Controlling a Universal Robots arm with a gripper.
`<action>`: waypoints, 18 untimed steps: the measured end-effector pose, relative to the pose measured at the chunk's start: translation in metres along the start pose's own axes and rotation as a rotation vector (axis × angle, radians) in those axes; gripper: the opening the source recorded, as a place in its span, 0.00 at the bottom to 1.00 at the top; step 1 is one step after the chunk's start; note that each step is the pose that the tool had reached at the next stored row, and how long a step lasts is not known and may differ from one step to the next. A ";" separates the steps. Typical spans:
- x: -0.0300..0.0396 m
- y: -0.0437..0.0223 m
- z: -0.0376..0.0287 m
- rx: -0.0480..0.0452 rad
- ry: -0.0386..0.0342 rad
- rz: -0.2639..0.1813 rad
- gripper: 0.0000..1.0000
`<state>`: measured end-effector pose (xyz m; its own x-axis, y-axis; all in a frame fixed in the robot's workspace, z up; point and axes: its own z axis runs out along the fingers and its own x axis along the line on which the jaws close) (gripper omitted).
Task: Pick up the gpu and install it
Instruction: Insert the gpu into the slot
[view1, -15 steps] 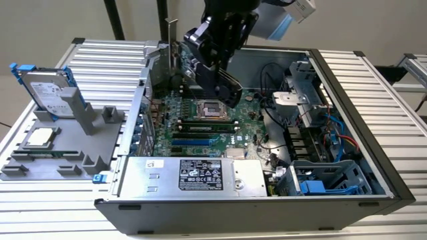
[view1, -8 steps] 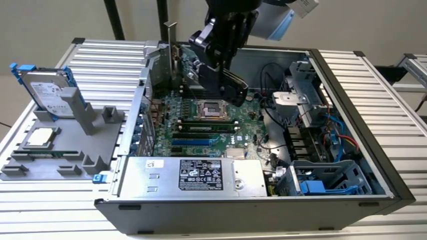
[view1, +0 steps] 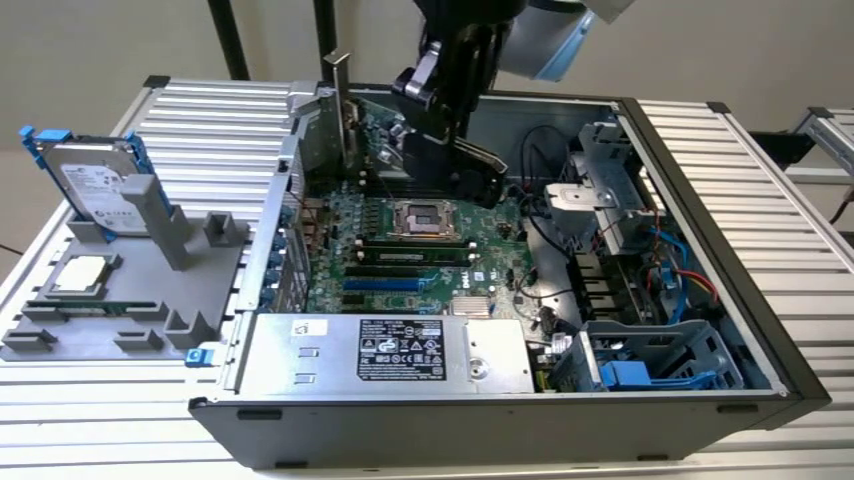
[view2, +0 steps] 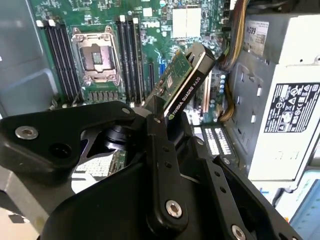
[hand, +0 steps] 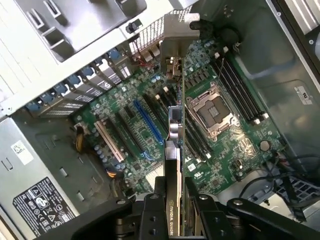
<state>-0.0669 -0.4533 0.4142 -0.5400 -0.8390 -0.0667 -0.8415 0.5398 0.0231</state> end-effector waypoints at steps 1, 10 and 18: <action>0.0000 0.0000 0.0000 0.0004 -0.0006 -0.018 0.00; 0.0001 0.0001 -0.0001 -0.0052 -0.0003 -0.180 0.00; 0.0001 0.0001 -0.0001 -0.0141 0.0020 -0.325 0.00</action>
<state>-0.0670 -0.4533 0.4143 -0.2432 -0.9674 -0.0709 -0.9700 0.2428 0.0148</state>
